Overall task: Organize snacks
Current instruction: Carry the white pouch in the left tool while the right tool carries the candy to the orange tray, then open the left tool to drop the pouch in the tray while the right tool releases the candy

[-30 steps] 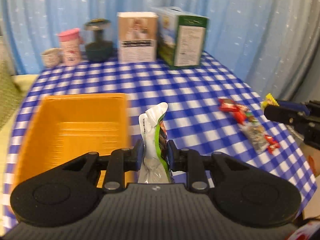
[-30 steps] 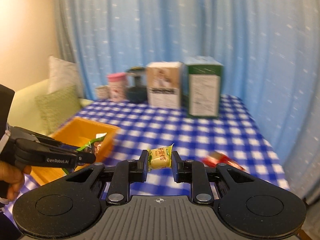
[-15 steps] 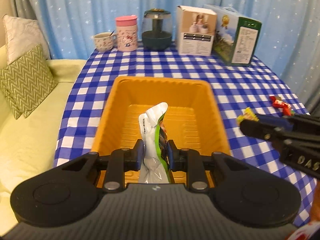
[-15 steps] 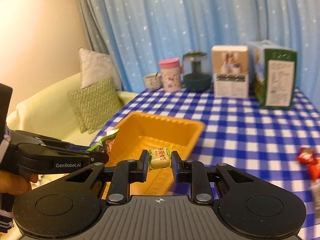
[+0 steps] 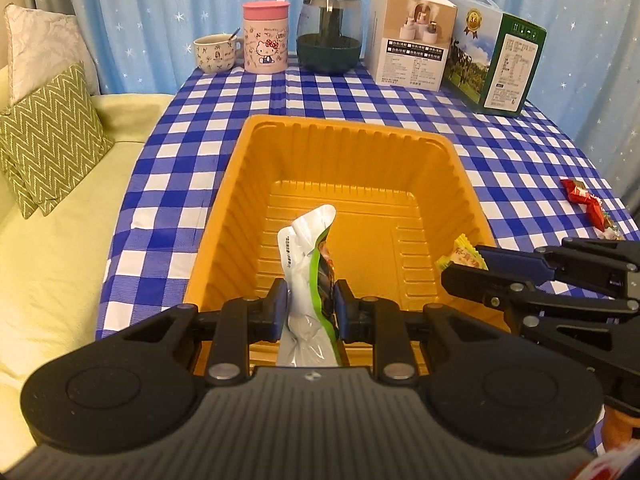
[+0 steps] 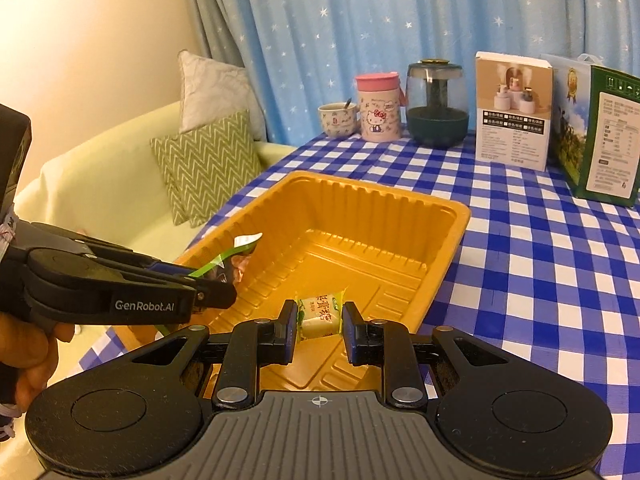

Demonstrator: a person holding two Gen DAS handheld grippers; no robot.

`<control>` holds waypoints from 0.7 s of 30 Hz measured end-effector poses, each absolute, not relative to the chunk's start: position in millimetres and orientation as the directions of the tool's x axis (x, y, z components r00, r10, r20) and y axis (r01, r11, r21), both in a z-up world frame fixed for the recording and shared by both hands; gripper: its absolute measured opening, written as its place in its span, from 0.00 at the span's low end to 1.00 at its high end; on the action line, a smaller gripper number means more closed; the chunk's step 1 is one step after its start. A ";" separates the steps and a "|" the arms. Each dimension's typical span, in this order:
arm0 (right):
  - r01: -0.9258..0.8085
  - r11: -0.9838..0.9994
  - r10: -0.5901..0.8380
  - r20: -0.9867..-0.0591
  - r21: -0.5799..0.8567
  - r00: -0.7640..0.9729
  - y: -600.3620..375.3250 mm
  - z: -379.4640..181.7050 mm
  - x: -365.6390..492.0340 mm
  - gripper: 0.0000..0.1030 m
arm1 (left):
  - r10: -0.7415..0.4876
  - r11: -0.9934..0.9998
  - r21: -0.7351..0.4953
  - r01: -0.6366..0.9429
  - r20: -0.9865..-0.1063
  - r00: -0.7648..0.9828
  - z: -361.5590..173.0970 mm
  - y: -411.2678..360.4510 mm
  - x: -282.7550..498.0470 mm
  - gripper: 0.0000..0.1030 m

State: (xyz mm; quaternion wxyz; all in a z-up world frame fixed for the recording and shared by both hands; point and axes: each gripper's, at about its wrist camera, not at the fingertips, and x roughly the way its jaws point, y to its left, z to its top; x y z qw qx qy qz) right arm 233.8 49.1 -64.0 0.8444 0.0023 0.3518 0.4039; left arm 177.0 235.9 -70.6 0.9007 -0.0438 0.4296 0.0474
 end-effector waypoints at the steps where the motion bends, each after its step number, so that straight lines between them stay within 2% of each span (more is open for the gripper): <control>1: -0.680 0.674 0.683 -0.594 0.288 0.425 49.8 -65.2 234.4 0.23 | 0.047 0.992 -0.039 -0.122 -0.779 0.626 -71.8 236.1 177.7 0.22; 21: -0.698 0.657 0.692 -0.596 0.285 0.407 63.2 -64.1 231.7 0.23 | 0.068 0.983 -0.059 -0.173 -0.762 0.644 -60.5 250.0 160.2 0.25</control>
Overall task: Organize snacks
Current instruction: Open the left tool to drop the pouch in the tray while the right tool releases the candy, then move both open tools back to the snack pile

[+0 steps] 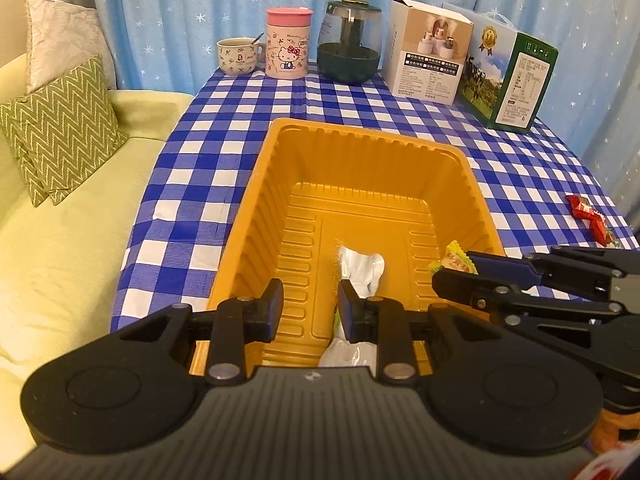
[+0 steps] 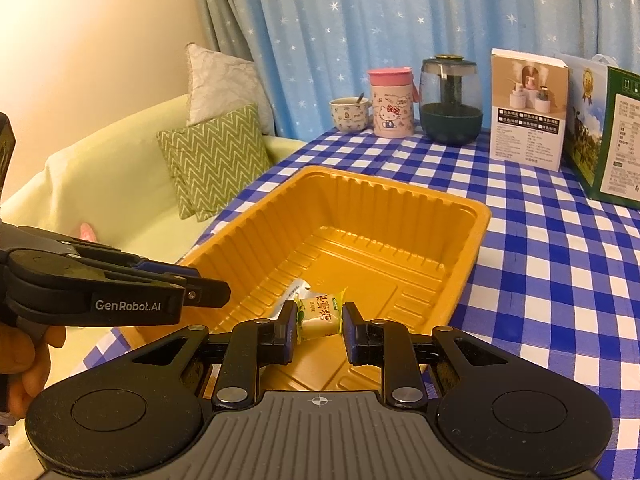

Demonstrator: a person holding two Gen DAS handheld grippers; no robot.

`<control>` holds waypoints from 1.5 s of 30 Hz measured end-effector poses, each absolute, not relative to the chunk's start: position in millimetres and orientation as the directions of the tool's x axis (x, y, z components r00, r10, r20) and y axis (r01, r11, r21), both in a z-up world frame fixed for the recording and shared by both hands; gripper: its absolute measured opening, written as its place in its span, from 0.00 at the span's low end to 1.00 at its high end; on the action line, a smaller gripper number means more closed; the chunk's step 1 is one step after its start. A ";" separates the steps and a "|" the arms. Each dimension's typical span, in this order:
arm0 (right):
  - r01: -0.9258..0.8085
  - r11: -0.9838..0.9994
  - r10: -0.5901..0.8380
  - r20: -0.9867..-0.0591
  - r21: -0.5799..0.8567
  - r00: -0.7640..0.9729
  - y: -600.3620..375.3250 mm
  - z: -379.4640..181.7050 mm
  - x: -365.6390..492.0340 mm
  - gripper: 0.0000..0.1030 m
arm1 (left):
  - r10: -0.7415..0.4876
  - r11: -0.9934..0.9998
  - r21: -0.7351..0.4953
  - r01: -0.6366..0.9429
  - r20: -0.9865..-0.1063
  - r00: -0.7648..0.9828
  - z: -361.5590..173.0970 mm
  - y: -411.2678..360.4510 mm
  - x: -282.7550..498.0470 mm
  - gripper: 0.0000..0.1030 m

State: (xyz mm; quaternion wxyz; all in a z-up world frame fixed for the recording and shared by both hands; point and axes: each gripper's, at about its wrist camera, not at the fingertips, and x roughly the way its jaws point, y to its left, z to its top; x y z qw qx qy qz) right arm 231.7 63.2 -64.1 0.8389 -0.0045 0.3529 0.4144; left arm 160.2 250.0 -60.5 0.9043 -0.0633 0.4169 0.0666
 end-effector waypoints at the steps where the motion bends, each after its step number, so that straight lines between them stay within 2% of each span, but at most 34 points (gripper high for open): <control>1: -0.700 0.655 0.693 -0.595 0.284 0.407 63.6 -64.3 231.9 0.23 | 0.069 0.983 -0.058 -0.174 -0.762 0.644 -59.6 250.2 159.1 0.25; 3: -0.708 0.648 0.700 -0.588 0.283 0.405 64.2 -64.3 231.3 0.24 | 0.069 0.983 -0.060 -0.175 -0.760 0.646 -58.7 251.9 157.7 0.25; 5: -0.720 0.643 0.698 -0.586 0.261 0.412 66.5 -62.6 229.2 0.36 | 0.071 0.981 -0.063 -0.181 -0.757 0.650 -57.0 253.1 155.1 0.26; 6: -0.721 0.642 0.702 -0.580 0.261 0.414 65.7 -62.1 228.2 0.51 | 0.071 0.981 -0.066 -0.184 -0.756 0.651 -56.3 253.7 153.9 0.27; 7: -0.721 0.639 0.708 -0.570 0.267 0.416 64.3 -61.2 227.8 0.59 | 0.070 0.980 -0.070 -0.186 -0.754 0.653 -55.8 254.3 152.9 0.28; 26: -0.651 0.713 0.665 -0.544 0.260 0.512 24.9 -31.1 226.5 0.60 | 0.050 0.982 -0.092 -0.166 -0.721 0.691 -28.5 230.7 130.5 0.32; 34: -0.579 0.784 0.590 -0.553 0.221 0.588 -34.6 -1.3 213.8 0.60 | -0.008 0.991 -0.101 -0.085 -0.687 0.727 0.7 180.1 122.8 0.35; 40: -0.508 0.837 0.524 -0.559 0.202 0.642 -88.8 21.6 202.2 0.60 | -0.068 0.994 -0.112 -0.011 -0.671 0.739 16.8 133.1 118.4 0.42; 45: -0.450 0.873 0.472 -0.555 0.187 0.685 -131.2 36.5 192.6 0.60 | -0.113 0.992 -0.111 0.052 -0.661 0.742 26.9 92.7 117.1 0.43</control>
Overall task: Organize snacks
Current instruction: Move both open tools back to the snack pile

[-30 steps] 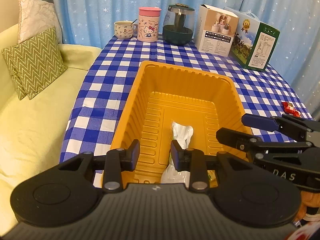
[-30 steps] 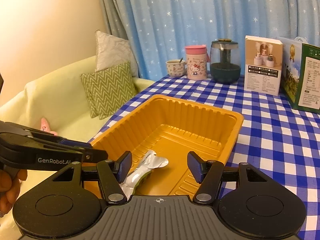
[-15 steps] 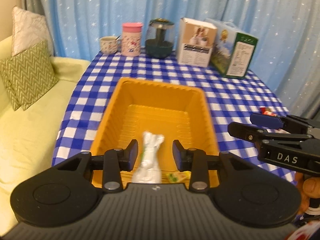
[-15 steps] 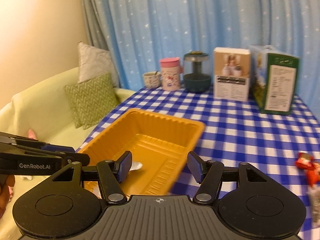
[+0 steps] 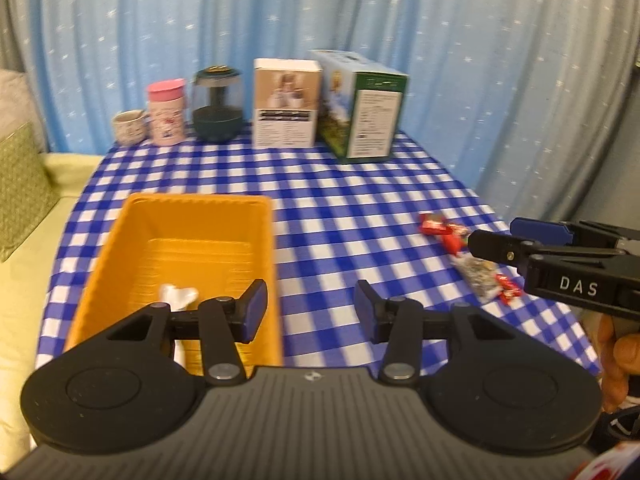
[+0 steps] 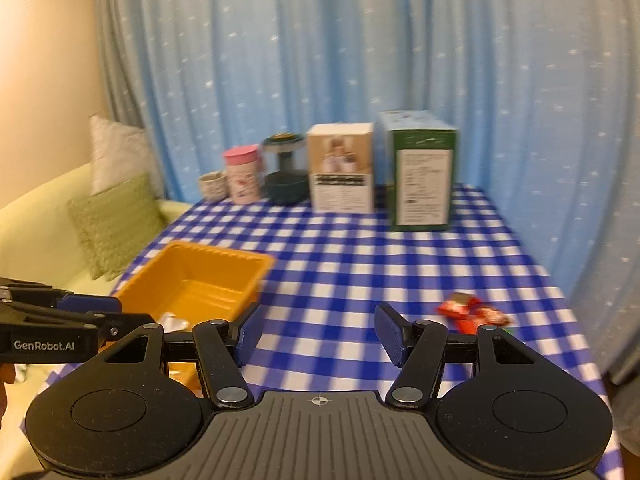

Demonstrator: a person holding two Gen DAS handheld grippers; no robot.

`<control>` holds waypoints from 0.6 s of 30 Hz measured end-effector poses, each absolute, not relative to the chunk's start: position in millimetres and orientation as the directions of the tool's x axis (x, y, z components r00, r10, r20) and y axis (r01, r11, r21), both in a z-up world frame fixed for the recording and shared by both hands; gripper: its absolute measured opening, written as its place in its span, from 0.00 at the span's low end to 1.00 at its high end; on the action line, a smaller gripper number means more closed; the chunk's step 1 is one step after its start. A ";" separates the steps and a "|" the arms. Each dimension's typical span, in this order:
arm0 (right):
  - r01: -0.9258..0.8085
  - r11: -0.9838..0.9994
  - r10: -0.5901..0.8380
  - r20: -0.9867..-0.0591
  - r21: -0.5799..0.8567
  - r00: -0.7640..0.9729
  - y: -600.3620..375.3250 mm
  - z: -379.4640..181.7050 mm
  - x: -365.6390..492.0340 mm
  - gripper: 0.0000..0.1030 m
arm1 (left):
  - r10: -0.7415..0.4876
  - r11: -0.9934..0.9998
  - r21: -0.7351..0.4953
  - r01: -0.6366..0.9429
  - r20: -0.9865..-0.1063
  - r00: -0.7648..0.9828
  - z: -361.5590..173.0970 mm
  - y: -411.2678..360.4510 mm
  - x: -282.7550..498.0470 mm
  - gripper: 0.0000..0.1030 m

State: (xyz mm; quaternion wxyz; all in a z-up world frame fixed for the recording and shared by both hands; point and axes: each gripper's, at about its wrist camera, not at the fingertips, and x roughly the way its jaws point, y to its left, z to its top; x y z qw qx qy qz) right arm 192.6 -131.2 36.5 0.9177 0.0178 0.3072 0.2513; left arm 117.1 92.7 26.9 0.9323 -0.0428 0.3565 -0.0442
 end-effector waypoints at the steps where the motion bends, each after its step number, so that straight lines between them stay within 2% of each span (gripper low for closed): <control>1: -0.439 0.879 0.462 -0.555 0.184 0.692 -139.7 38.8 191.5 0.60 | -0.121 0.992 -0.113 0.061 -0.659 0.742 28.5 86.1 117.4 0.43; 10: -0.359 0.919 0.386 -0.566 0.165 0.728 -201.2 41.1 188.9 0.60 | -0.177 0.984 -0.130 0.122 -0.661 0.729 27.9 33.2 129.6 0.51; 15: -0.304 0.938 0.341 -0.581 0.165 0.739 -232.3 28.3 193.3 0.60 | -0.191 0.981 -0.123 0.147 -0.677 0.711 14.9 11.2 141.7 0.58; 17: -0.278 0.947 0.320 -0.592 0.164 0.740 -247.8 18.4 194.4 0.62 | -0.192 0.981 -0.115 0.155 -0.682 0.706 8.9 4.7 146.5 0.62; 18: -0.264 0.951 0.307 -0.599 0.162 0.739 -255.7 13.1 194.6 0.66 | -0.192 0.981 -0.112 0.160 -0.684 0.703 4.9 1.1 149.0 0.63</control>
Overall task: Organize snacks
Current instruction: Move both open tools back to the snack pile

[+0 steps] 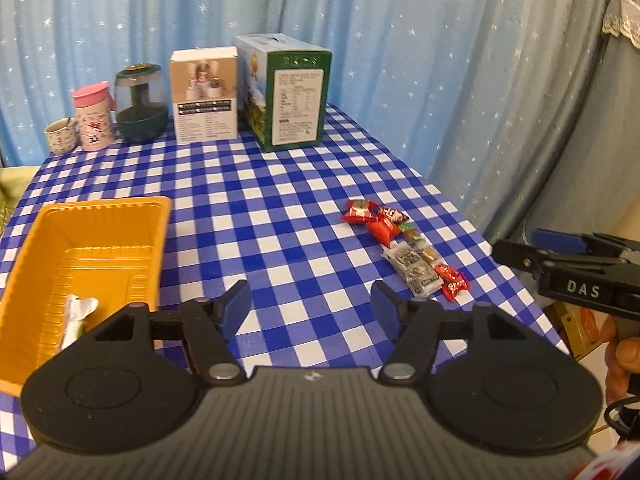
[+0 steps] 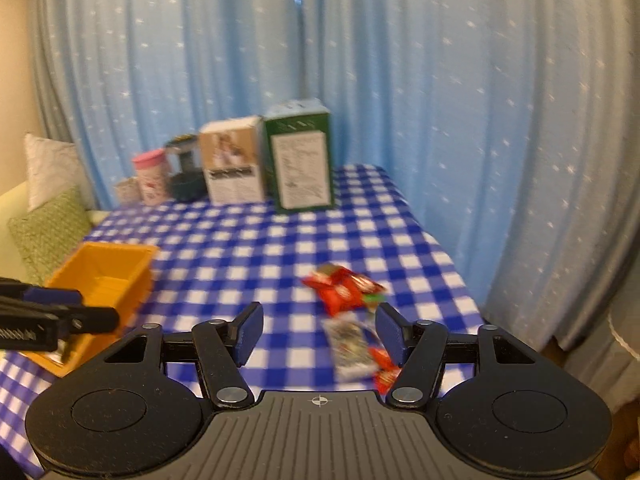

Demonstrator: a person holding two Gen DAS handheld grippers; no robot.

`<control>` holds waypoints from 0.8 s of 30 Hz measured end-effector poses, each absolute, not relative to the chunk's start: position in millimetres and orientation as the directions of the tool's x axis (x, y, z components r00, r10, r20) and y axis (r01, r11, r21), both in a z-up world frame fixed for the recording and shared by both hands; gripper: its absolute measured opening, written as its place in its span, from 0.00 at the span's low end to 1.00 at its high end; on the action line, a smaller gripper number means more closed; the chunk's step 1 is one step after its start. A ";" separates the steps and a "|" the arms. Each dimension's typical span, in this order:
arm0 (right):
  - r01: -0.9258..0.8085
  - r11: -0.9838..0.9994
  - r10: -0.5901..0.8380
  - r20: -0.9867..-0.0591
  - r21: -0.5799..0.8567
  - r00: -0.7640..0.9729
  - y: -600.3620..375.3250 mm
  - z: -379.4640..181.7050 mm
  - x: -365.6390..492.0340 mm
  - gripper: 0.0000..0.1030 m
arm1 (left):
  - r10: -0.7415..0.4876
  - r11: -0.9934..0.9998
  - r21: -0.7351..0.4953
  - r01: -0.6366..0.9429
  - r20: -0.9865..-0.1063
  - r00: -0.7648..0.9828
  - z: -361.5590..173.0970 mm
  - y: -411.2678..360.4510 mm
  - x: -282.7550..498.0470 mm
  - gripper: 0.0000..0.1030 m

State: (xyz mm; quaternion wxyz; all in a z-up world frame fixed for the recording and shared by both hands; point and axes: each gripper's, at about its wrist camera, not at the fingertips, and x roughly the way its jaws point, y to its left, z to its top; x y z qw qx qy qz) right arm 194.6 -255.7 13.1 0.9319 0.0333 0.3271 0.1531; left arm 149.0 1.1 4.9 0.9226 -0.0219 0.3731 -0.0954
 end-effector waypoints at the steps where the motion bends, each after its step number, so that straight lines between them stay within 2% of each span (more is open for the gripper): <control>1: -0.245 0.957 0.290 -0.608 0.158 0.739 -263.7 6.2 194.9 0.69 | -0.194 0.980 -0.111 0.163 -0.687 0.701 0.9 -1.3 151.1 0.65; 5: -0.190 0.970 0.242 -0.645 0.150 0.725 -291.8 -21.2 196.0 0.69 | -0.201 0.979 -0.112 0.172 -0.696 0.689 -15.7 -10.2 160.9 0.72; 8: -0.164 0.975 0.222 -0.665 0.149 0.713 -306.6 -40.1 197.6 0.69 | -0.205 0.978 -0.116 0.176 -0.706 0.678 -30.4 -16.3 170.0 0.74; 21: -0.206 0.964 0.263 -0.686 0.166 0.679 -301.9 -94.2 235.1 0.69 | -0.219 0.969 -0.086 0.233 -0.742 0.634 -78.2 -47.9 214.0 0.74; 23: -0.222 0.962 0.270 -0.686 0.160 0.676 -299.6 -101.8 241.7 0.67 | -0.225 0.967 -0.092 0.237 -0.745 0.628 -83.5 -50.0 220.0 0.74; 24: -0.226 0.962 0.269 -0.685 0.154 0.678 -298.4 -105.0 244.5 0.62 | -0.227 0.966 -0.093 0.239 -0.746 0.626 -86.5 -51.3 222.9 0.74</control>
